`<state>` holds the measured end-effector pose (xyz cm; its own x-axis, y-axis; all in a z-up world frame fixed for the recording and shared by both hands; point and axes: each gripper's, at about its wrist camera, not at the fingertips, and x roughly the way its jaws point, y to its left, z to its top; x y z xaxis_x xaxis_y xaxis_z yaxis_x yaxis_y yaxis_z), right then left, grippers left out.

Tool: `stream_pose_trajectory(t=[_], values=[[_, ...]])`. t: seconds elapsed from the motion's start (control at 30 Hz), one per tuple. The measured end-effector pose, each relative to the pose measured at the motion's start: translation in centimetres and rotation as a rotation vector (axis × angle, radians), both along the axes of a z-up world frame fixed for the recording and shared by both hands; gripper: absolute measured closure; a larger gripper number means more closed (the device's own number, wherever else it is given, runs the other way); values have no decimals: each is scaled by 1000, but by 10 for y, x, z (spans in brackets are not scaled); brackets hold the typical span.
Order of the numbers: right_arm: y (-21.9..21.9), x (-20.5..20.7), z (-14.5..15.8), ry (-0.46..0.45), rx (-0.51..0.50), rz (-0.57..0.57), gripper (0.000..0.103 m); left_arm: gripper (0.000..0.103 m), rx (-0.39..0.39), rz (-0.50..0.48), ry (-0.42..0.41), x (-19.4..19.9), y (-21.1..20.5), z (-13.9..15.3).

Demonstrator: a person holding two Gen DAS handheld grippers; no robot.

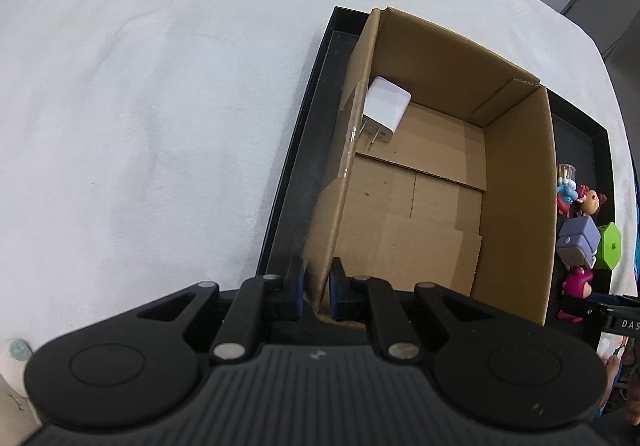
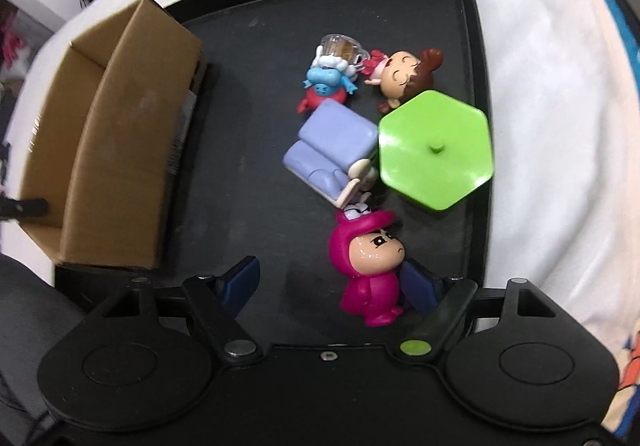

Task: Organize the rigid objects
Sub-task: 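Move the right gripper to the pink doll and grasp it, then lift the pink doll with the right gripper over the box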

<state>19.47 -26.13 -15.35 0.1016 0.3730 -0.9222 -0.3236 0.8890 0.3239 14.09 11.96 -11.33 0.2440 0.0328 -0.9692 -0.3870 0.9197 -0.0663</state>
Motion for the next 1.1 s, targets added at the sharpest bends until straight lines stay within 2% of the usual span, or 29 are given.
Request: stream_pose_trajectory(t=[0.1,0.4,0.43,0.53,0.67,0.73,0.87,1.1], values=[[-4,2,0,21,33,-26,27,92,-5,0,-4,-1,2,0],[-9,3,-7,9,13,-40,34,92,-14,7,-2,-3,4,2],[-10,2,-7,5,8,-43,39,92,-14,8,-1,-3,4,2],[-10,-2,-5,-11,-27,-34,64,92,-17,7,-1,-3,4,2],[-7,-8,-5,-19,-35,-9,64,92,-21,9,-1,-3,6,2],[-6,-9,-5,6,-12,-15,64,92,-18,2,-1,-3,6,2],[-4,-11,11,-21,16,-9,64,92,-19,1,-5,-4,6,2],[1,-11,26,-10,51,-24,64,92,-35,-6,-10,-5,7,3]])
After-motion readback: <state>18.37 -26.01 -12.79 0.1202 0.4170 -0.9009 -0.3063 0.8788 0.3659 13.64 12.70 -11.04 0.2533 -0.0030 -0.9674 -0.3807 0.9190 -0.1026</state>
